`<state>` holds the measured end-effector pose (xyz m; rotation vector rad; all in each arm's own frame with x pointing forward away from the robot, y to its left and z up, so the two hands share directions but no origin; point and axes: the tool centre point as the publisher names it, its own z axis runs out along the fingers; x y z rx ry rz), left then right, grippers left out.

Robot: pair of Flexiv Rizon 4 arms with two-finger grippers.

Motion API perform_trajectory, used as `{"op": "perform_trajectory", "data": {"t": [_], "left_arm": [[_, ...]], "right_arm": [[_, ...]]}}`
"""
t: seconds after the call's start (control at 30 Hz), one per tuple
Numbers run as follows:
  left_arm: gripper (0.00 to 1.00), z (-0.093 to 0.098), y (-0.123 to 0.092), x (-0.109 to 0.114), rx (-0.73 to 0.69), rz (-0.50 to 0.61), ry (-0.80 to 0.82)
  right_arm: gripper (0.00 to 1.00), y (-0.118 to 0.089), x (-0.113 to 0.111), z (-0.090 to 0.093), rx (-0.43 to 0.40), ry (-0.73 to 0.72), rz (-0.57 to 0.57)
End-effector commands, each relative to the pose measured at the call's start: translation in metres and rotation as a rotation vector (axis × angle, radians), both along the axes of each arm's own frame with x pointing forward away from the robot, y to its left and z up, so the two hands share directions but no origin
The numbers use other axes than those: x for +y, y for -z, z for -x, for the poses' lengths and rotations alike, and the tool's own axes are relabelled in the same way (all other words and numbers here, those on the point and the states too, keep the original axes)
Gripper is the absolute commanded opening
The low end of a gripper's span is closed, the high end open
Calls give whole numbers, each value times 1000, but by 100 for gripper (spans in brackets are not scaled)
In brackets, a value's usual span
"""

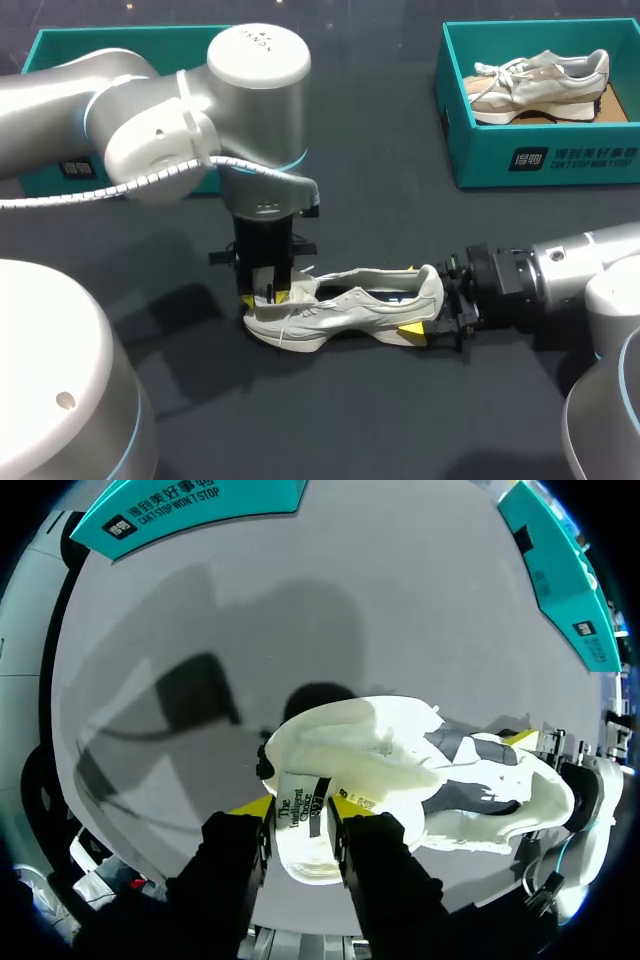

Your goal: Take the shoe out of the shoebox, open the shoe tongue, remove and reinsert the insole, then place the shoe into the shoebox

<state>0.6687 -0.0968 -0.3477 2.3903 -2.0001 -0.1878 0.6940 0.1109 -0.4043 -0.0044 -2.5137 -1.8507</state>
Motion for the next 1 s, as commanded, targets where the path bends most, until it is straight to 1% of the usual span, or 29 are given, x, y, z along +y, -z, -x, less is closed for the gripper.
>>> {"op": "perform_trajectory", "data": {"t": [0.03, 0.07, 0.3, 0.43, 0.63, 0.8, 0.9, 1.0], "left_arm": [[40, 2, 1, 0, -3, -9, 2], [43, 2, 0, 0, -4, -15, 3], [47, 5, -6, 2, -6, -75, 8], [48, 5, -19, 6, -21, -70, 2], [48, 10, -45, 5, -89, -12, 26], [48, 6, -72, 4, -144, 73, 81], [49, 4, -85, -2, -188, 113, 107], [49, 1, -94, -10, -211, 160, 148]], "right_arm": [[0, 0, 1, 2, 1, 0, 4], [0, 0, 1, 2, 1, 0, 4], [0, 0, 1, 2, 1, 0, 4], [0, 0, 1, 2, 1, 0, 4], [0, 0, 1, 2, 1, 0, 4], [0, 0, 1, 2, 1, 0, 4], [0, 0, 1, 2, 1, 0, 4], [0, 0, 1, 2, 1, 0, 4]]}}
